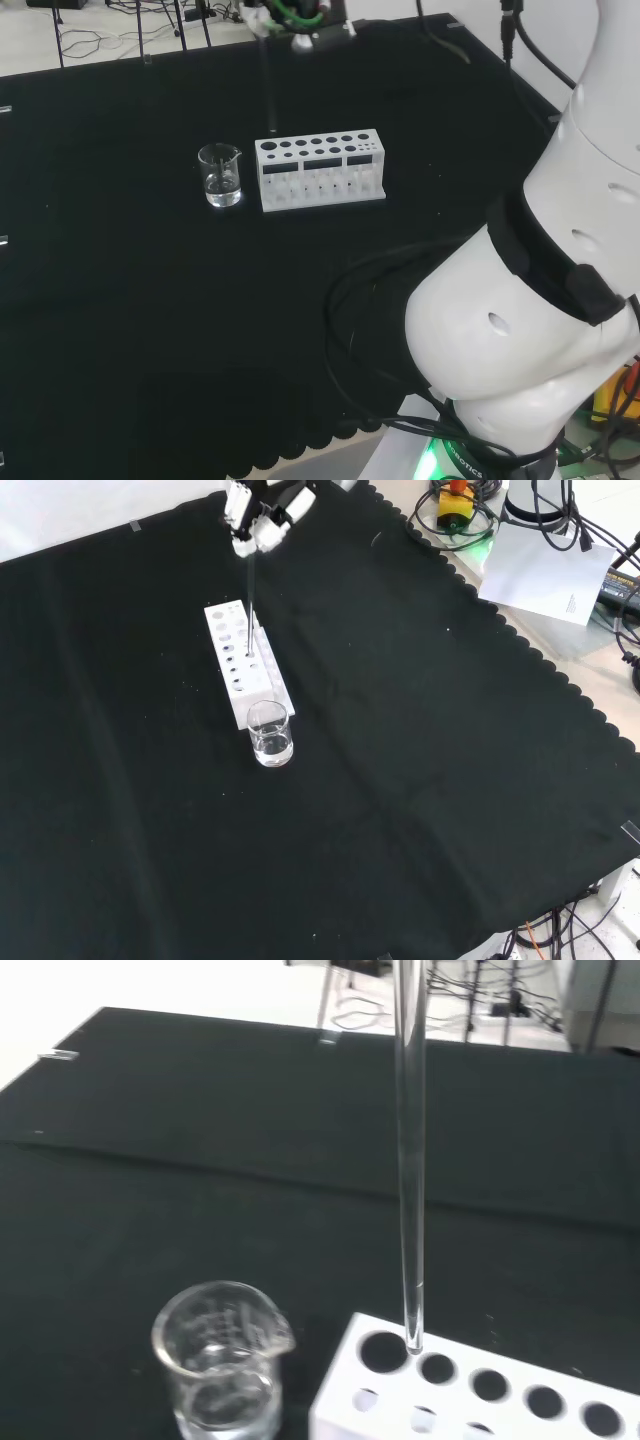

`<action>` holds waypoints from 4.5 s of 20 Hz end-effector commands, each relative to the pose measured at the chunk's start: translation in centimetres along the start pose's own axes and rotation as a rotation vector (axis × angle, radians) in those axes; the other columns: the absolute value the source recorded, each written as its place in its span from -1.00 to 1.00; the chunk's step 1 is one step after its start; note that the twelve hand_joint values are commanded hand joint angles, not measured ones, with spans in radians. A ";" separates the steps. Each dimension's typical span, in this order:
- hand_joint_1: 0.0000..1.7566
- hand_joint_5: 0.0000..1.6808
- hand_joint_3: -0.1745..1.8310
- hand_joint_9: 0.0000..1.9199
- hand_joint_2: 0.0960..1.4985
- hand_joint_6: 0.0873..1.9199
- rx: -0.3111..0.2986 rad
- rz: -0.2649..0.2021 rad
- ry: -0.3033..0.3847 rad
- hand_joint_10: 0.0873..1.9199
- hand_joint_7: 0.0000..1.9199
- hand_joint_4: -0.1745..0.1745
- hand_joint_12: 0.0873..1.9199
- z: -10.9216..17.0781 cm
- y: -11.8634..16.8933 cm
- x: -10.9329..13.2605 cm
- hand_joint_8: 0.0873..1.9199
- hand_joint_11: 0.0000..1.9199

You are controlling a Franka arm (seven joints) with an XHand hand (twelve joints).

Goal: Put the glass rod back on the white test tube rack.

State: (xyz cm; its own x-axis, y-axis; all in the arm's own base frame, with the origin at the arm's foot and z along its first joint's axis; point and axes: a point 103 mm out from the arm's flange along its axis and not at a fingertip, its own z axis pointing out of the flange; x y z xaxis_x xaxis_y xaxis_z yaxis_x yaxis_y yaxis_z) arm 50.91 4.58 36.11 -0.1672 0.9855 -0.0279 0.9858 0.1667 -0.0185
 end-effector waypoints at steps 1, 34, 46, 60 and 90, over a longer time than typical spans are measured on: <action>0.48 0.31 -1.00 0.71 0.47 -0.46 0.019 0.090 0.000 -0.15 0.24 -1.00 -0.25 0.7 -1.9 -4.2 -0.03 0.70; 0.48 0.31 -1.00 0.71 0.47 -0.47 0.049 0.141 0.029 -0.16 0.25 -1.00 -0.25 4.0 -2.3 -6.7 -0.04 0.70; 0.48 0.32 -1.00 0.71 0.47 -0.47 0.082 0.149 0.046 -0.16 0.25 -1.00 -0.25 6.6 -1.8 -8.3 -0.04 0.70; 0.48 0.32 -1.00 0.71 0.47 -0.47 0.127 0.143 0.067 -0.16 0.25 -1.00 -0.25 10.6 -1.4 -8.1 -0.04 0.70; 0.48 0.32 -1.00 0.71 0.46 -0.47 0.173 0.198 0.087 -0.17 0.25 -1.00 -0.26 12.4 -1.3 -9.6 -0.04 0.70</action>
State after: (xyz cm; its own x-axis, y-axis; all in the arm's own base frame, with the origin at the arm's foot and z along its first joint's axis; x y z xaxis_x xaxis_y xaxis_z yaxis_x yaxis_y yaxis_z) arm 51.24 -5.26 24.39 0.0261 0.9992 0.0294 0.9833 -0.0204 -0.1810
